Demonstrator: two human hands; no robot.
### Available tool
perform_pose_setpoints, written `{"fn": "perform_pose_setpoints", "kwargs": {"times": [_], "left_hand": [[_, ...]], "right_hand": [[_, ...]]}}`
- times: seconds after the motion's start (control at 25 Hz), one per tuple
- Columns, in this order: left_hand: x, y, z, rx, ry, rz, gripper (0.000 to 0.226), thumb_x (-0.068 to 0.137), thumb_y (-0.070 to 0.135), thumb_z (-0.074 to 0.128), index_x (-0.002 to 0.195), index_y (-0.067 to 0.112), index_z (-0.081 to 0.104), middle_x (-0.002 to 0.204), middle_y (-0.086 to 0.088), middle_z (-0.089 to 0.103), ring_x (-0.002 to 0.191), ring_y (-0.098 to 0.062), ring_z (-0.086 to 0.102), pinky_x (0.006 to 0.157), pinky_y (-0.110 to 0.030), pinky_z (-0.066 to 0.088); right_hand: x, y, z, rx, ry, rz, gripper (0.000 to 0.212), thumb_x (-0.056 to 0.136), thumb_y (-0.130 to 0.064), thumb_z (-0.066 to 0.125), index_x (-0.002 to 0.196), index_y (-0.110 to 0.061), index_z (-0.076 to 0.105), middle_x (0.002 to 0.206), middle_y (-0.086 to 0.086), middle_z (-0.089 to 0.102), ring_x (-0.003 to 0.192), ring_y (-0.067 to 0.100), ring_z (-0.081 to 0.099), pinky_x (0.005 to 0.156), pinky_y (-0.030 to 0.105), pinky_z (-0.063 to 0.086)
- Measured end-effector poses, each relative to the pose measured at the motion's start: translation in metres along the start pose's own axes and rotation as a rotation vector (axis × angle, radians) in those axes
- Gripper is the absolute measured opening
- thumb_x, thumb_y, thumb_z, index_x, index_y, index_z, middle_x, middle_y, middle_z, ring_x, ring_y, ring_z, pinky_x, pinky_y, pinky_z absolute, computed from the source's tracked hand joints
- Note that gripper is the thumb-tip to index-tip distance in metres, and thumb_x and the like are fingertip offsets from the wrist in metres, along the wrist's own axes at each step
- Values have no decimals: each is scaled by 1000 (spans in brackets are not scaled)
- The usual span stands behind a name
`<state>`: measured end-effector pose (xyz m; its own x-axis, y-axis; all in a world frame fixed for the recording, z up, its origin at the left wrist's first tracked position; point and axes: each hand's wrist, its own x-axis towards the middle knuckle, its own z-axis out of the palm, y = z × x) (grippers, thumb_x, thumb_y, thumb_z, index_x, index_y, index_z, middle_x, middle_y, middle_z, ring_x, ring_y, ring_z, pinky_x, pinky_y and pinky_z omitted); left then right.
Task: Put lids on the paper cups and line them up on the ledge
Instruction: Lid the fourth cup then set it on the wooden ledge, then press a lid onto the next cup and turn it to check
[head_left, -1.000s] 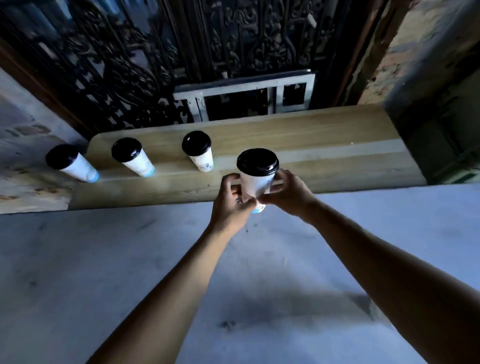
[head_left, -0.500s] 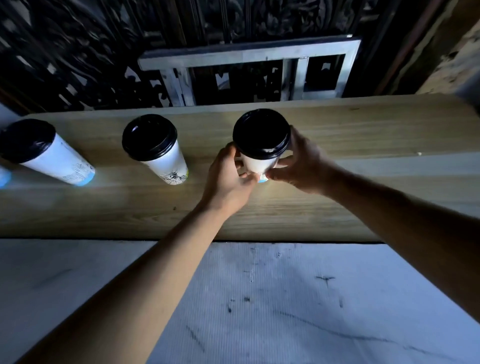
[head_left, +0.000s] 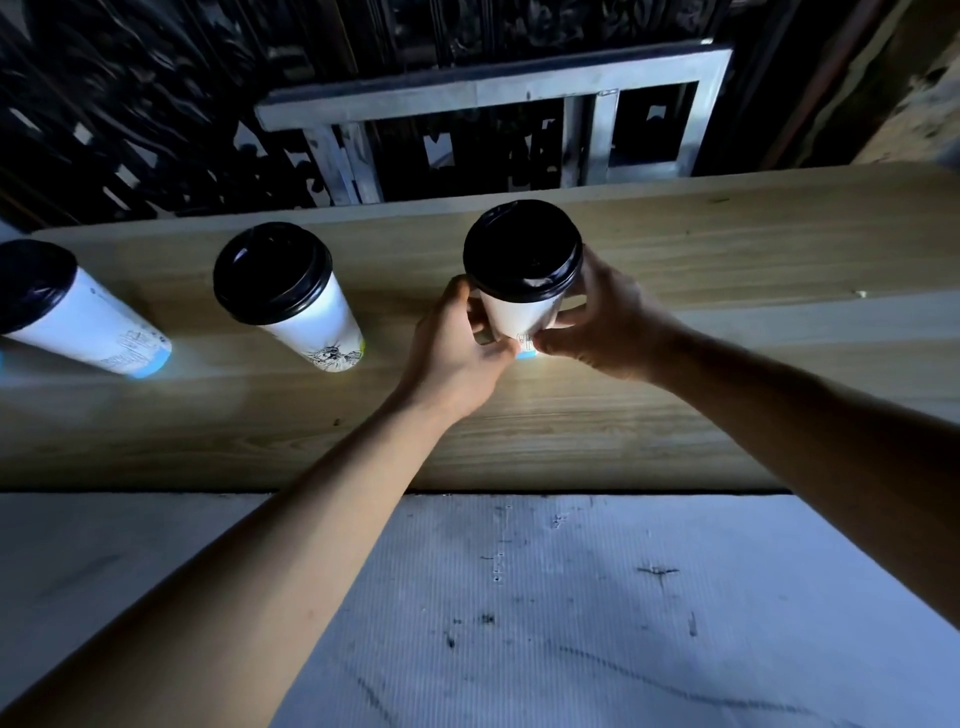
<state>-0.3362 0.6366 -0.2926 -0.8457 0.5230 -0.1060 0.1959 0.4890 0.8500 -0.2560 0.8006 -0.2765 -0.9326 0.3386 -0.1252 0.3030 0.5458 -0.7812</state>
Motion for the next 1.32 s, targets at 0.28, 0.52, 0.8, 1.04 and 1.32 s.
{"fn": "perform_pose_setpoints", "kwargs": {"times": [0.28,0.52,0.8,1.04,1.32], "left_hand": [[-9,1,-1,-106,-11,-188,95,76,2,84,155,14,33,138,-15,57,130,-22,57,109,-48,52],[-78,23,-31,-60,111,-250,79,82,18,82,150,15,41,141,-16,59,120,-19,59,109,-44,50],[-206,95,-60,20,-114,-156,28,84,23,73,112,21,66,128,-2,68,116,-14,63,80,-23,48],[-317,143,-45,-33,-281,-28,24,88,17,72,111,20,71,119,-1,74,120,-14,66,106,-35,50],[-430,131,23,-6,-516,-52,59,84,12,76,139,23,56,140,-5,64,132,-17,57,99,-27,45]], "right_hand": [[-10,3,-4,-9,-42,159,121,75,-9,85,162,-25,1,156,21,43,130,32,59,92,50,60],[-84,-18,-58,-289,-107,222,111,84,-35,81,162,-19,5,160,20,39,140,38,44,107,39,39],[-241,-81,-93,-291,-25,245,78,91,-37,70,156,-21,30,153,18,44,138,35,45,101,37,39],[-380,-102,-109,-304,62,325,67,94,-37,67,152,-18,39,151,18,45,136,35,46,102,38,39],[-492,-66,-109,-178,140,409,58,91,-28,68,146,-26,49,143,16,50,132,34,49,94,28,35]]}}
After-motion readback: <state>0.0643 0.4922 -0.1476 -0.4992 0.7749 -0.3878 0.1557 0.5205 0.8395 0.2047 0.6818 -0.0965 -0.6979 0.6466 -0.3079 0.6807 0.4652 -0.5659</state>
